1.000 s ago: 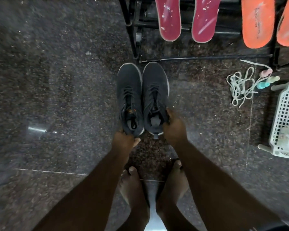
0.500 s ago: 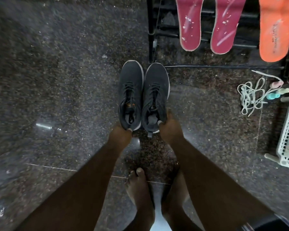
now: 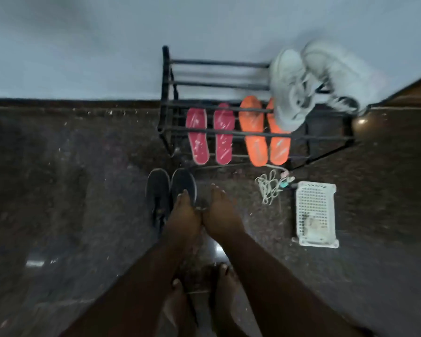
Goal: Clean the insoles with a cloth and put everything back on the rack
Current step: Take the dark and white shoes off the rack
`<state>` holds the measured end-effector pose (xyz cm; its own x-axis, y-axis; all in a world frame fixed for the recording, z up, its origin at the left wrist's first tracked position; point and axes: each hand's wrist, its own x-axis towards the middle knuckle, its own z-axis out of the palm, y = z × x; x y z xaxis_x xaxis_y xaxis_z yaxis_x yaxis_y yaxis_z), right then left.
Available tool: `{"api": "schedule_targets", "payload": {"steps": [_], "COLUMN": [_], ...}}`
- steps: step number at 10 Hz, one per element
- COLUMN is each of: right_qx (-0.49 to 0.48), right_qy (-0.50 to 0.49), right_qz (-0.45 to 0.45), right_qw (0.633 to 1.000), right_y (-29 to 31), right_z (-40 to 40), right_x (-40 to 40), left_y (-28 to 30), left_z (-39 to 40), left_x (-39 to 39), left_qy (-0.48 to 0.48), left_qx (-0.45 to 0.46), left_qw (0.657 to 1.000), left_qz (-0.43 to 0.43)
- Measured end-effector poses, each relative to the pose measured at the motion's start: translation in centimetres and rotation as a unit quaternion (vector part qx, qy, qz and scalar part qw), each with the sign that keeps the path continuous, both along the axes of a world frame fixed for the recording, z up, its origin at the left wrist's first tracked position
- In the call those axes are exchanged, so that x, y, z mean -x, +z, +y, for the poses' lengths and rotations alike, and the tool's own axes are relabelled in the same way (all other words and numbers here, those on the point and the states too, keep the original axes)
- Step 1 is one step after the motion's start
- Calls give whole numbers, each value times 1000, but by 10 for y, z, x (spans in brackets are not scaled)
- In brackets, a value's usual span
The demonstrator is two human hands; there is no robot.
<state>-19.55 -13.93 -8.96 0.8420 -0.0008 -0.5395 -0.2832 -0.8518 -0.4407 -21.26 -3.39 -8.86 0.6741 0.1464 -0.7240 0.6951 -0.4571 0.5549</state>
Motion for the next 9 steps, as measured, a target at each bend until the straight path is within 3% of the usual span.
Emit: {"api": "schedule_targets", "payload": {"steps": [1, 2, 3, 4, 5, 6, 8, 9], "right_qx": [-65, -70, -42, -1, 51, 102, 136, 145], "right_qy": [-42, -112, -200, -252, -232, -136, -15, -24], "right_qz": [-70, -148, -201, -214, -200, -190, -144, -120], "right_qw": [994, 980, 958, 944, 951, 967, 980, 982], "right_y": [71, 108, 129, 130, 117, 96, 57, 50], "right_z": [-36, -89, -151, -221, -283, -324, -352, -358], "right_x": [-31, -80, -129, -176, -210, -237, -271, -281], "left_y": [54, 82, 87, 86, 78, 67, 45, 38], "left_z": [-32, -67, -104, -146, -184, -210, -232, -233], "left_x": [-34, -76, -119, -157, -192, -220, -237, -239], "left_qy": [-48, -76, -103, -70, 0, 88, 168, 206], "left_qx": [-6, -13, -9, 26, 49, 81, 103, 130], "left_qw": [998, 995, 992, 995, 998, 993, 980, 970], "left_qz": [-44, -63, -75, -67, -48, -26, -19, -6]}}
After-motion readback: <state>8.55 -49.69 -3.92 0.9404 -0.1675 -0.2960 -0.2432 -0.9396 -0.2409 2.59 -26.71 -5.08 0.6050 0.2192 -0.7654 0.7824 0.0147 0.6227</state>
